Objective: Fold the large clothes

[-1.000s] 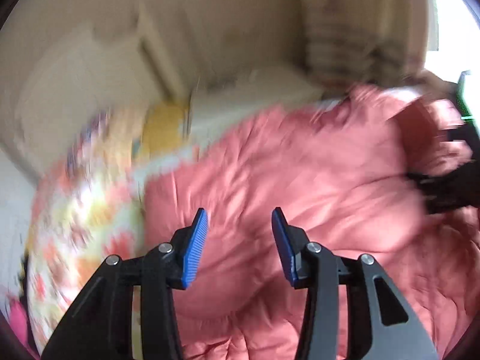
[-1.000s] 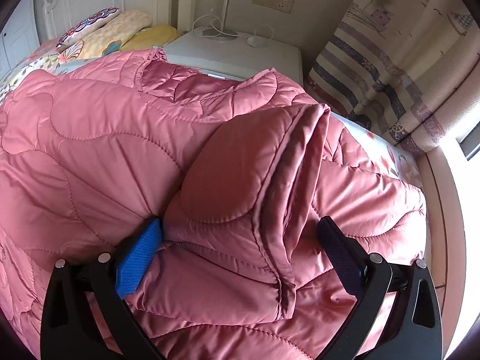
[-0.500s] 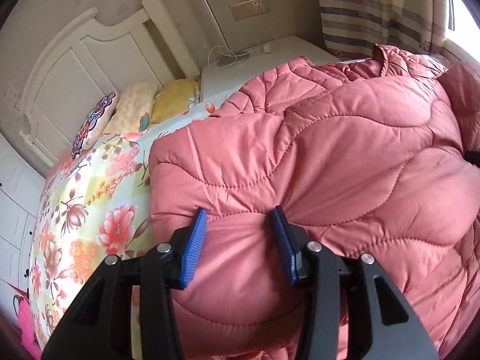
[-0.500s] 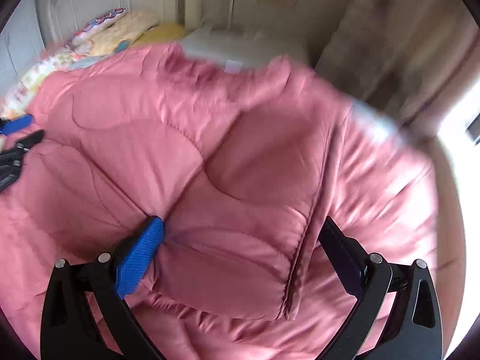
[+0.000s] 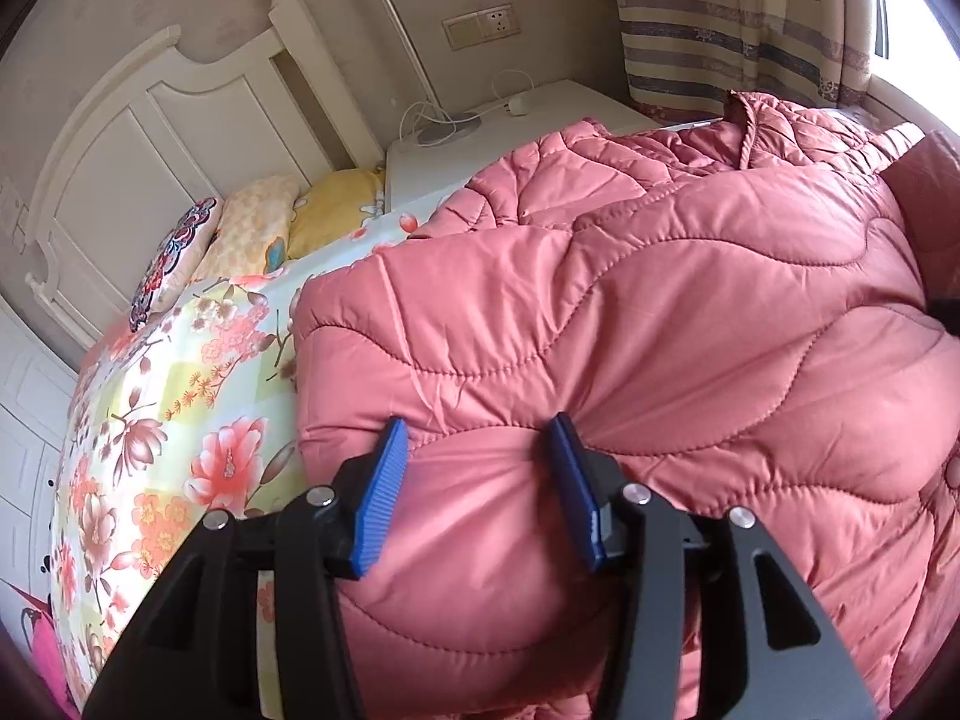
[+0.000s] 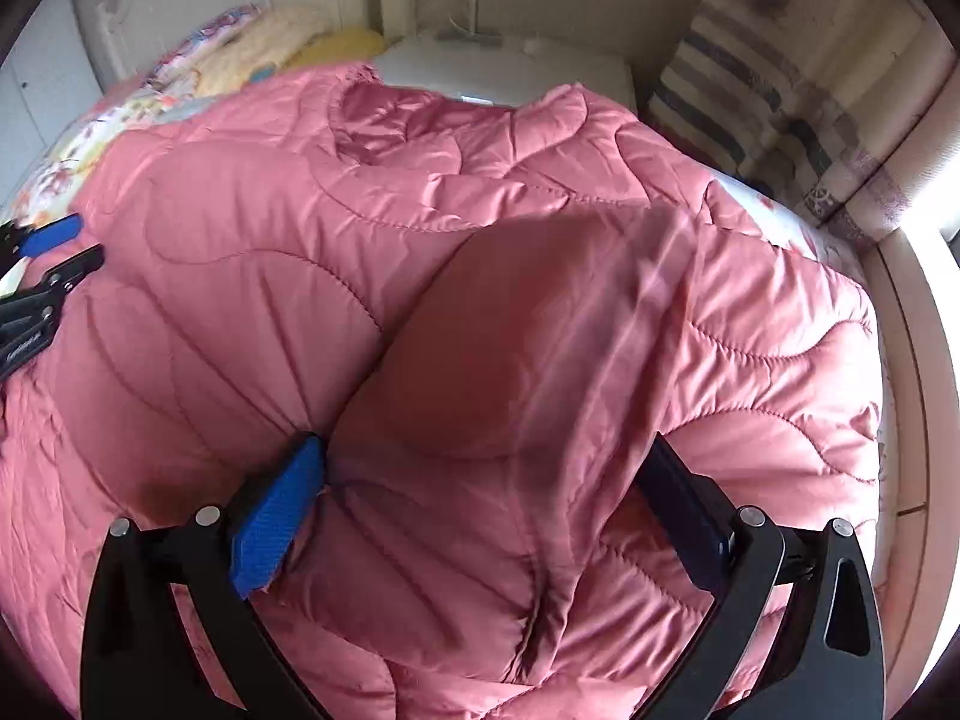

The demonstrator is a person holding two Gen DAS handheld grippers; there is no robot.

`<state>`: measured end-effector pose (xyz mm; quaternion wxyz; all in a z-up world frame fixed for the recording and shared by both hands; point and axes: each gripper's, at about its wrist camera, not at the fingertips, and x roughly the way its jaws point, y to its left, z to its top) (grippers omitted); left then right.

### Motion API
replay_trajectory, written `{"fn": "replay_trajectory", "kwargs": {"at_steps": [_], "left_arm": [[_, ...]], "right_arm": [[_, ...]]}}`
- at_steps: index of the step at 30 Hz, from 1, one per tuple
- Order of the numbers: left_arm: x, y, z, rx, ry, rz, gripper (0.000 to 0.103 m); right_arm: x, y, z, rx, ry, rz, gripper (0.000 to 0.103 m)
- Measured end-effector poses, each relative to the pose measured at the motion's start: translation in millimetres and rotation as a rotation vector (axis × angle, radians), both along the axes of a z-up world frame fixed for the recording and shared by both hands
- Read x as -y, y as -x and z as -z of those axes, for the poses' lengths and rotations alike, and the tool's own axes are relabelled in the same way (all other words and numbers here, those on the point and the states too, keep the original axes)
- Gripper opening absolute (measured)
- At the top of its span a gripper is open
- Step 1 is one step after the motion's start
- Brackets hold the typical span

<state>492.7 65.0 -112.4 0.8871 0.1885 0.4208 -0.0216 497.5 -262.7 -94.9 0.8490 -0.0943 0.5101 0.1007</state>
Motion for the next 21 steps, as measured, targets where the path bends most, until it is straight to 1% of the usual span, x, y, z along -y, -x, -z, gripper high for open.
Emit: {"fn": "replay_trajectory", "kwargs": {"at_steps": [3, 5, 6, 8, 9, 10, 11, 12, 13, 14, 15, 18, 21], "left_arm": [[4, 2, 2, 0.025, -0.031, 0.001, 0.052], [2, 6, -4, 0.041, -0.018, -0.004, 0.052], [-1, 10, -8, 0.048, 0.000, -0.008, 0.053], [-15, 30, -26, 0.102, 0.056, -0.032, 0.062], [-20, 39, -32, 0.129, 0.064, -0.042, 0.072], [-27, 58, -41, 0.185, 0.071, -0.051, 0.077], [-30, 70, -45, 0.213, 0.071, -0.051, 0.078], [-33, 86, -51, 0.251, 0.069, -0.049, 0.078], [-36, 101, -54, 0.269, 0.060, -0.050, 0.079], [-38, 115, -57, 0.263, 0.058, -0.055, 0.079], [-41, 129, -58, 0.249, 0.075, -0.054, 0.080], [-49, 169, -56, 0.193, 0.122, -0.043, 0.082], [-58, 200, -41, 0.112, 0.139, -0.028, 0.082]], "right_arm": [[2, -2, 2, 0.004, -0.012, -0.007, 0.098], [6, 4, -6, 0.028, -0.026, 0.017, 0.098], [9, 15, -19, 0.076, -0.023, 0.032, 0.098], [13, 46, -44, 0.176, -0.004, -0.004, 0.098], [16, 60, -51, 0.215, 0.022, -0.013, 0.098], [18, 74, -58, 0.247, 0.048, -0.018, 0.098], [23, 93, -65, 0.279, 0.077, -0.021, 0.098], [24, 104, -67, 0.294, 0.096, -0.018, 0.098], [26, 119, -69, 0.310, 0.122, -0.012, 0.098], [28, 137, -70, 0.330, 0.155, 0.000, 0.098], [29, 149, -70, 0.339, 0.167, 0.000, 0.098], [36, 185, -68, 0.319, 0.146, -0.013, 0.098], [49, 216, -59, 0.264, 0.104, -0.017, 0.098]]}}
